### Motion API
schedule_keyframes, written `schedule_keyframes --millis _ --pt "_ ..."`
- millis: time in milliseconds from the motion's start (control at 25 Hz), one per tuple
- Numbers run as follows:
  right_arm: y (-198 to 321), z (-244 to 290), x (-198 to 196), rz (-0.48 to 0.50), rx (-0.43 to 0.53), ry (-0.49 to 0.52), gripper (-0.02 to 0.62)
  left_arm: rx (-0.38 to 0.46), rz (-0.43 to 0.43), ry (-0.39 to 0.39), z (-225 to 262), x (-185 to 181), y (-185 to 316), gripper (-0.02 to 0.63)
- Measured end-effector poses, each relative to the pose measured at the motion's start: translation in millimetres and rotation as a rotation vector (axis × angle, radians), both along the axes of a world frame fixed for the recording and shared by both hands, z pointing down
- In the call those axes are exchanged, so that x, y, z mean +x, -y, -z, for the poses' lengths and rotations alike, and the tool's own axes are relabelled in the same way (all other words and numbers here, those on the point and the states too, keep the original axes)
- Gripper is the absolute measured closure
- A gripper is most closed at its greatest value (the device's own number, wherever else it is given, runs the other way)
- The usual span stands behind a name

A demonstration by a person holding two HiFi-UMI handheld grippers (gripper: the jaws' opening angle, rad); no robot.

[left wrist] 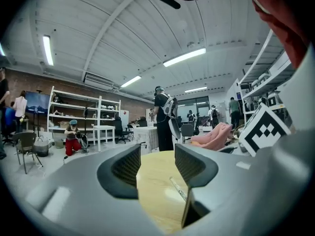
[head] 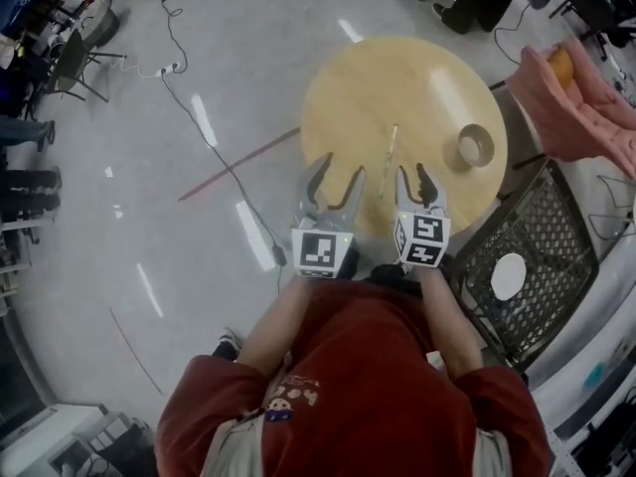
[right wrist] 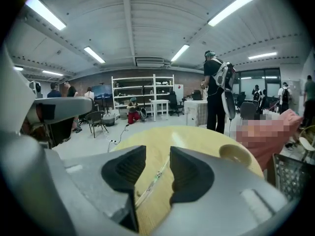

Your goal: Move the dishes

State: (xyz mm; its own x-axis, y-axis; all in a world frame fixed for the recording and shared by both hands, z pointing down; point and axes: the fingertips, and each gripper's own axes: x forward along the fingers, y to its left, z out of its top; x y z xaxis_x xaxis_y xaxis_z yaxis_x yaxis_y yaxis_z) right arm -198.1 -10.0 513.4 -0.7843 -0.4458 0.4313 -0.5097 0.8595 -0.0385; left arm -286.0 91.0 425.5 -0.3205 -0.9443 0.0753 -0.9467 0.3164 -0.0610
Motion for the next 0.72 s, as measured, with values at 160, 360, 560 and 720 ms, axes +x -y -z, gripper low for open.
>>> schedule_keyframes --millis 160,360,560,720 --pt "-1 -23 -14 -0.012 -0.065 -0.043 0.443 0.003 0.037 -0.012 -2 -16 -14 0.380" --pt "-1 -45 -29 -0.021 -0.107 -0.101 0.443 0.025 0.064 0.011 5 -32 -28 0.380" --pt "6 -76 -31 -0.050 -0.167 -0.183 0.443 0.033 0.080 0.027 8 -38 -34 0.380" --pt "5 -94 -37 -0.038 -0.195 -0.239 0.443 0.028 0.095 0.035 8 -43 -38 0.380"
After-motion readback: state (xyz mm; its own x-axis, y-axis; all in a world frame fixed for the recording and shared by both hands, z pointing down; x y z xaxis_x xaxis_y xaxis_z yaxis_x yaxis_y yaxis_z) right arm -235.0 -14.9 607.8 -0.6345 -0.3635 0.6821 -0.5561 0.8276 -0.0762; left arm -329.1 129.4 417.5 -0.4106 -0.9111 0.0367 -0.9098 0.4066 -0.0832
